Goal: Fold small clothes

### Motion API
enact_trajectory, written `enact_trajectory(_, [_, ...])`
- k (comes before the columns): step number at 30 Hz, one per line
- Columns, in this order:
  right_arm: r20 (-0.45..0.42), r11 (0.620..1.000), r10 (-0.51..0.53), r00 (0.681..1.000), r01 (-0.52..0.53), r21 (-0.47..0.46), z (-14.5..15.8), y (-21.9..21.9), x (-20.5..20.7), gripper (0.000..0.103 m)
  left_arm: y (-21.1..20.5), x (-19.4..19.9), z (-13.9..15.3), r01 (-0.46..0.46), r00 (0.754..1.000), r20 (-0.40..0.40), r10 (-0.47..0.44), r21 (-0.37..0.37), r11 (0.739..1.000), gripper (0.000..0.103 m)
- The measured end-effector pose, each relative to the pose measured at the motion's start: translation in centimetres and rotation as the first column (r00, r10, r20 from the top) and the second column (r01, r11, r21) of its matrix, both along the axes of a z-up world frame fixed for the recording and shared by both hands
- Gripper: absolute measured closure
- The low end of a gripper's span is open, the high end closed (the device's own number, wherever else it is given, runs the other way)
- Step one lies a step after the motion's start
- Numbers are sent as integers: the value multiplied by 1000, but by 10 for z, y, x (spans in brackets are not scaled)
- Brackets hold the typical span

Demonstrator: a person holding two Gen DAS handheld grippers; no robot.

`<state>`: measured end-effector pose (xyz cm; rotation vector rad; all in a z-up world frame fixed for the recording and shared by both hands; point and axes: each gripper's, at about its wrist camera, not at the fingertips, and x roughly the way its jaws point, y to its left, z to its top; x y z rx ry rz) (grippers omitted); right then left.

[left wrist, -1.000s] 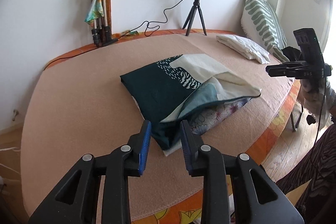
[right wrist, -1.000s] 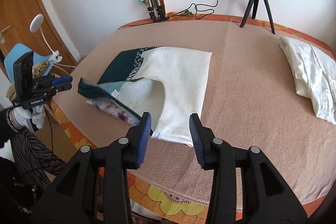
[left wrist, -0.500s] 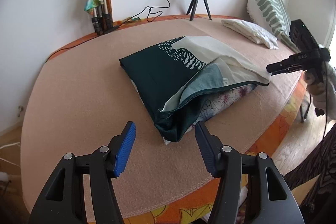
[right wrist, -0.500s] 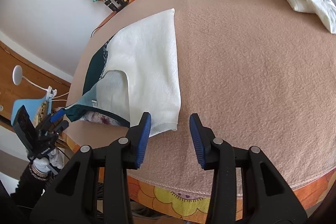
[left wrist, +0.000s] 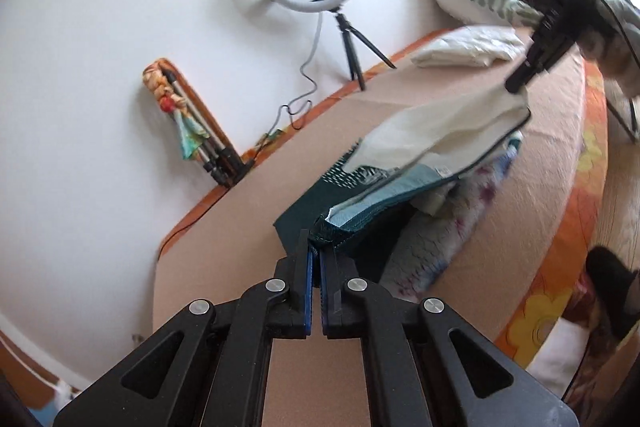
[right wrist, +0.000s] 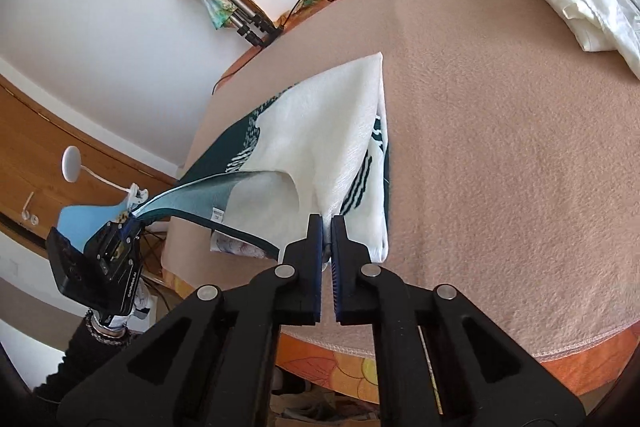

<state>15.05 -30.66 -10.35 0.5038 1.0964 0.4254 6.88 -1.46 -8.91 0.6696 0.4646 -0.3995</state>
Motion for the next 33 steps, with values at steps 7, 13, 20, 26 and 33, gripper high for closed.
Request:
enact_trajectory(7, [15,972,15,1000,-11,-235,-3,9,-3,76,-4,-35,-48,115,988,-118,-96,165,980,87])
enact_trajectory(13, [59,956,27,998,-8,-294,4,10,-1,69,12,-41,-23,109,985,-142,-101,44,993,70])
enact_trajectory(20, [133,967,102,986,-67,-246,11,31,-2,69,16,8,-9,-10,967,-252,-41,-196,981,70])
enact_trajectory(26, [69,925,212,975,-177,-335,-15,54,-1,69,-15,21,-48,11,914,-398,-82,-176,984,72])
enact_trajectory(33, [19,897,255,967,-229,-379,-18,46,-6,69,-13,-5,-54,32,882,-458,-112,-178,984,74])
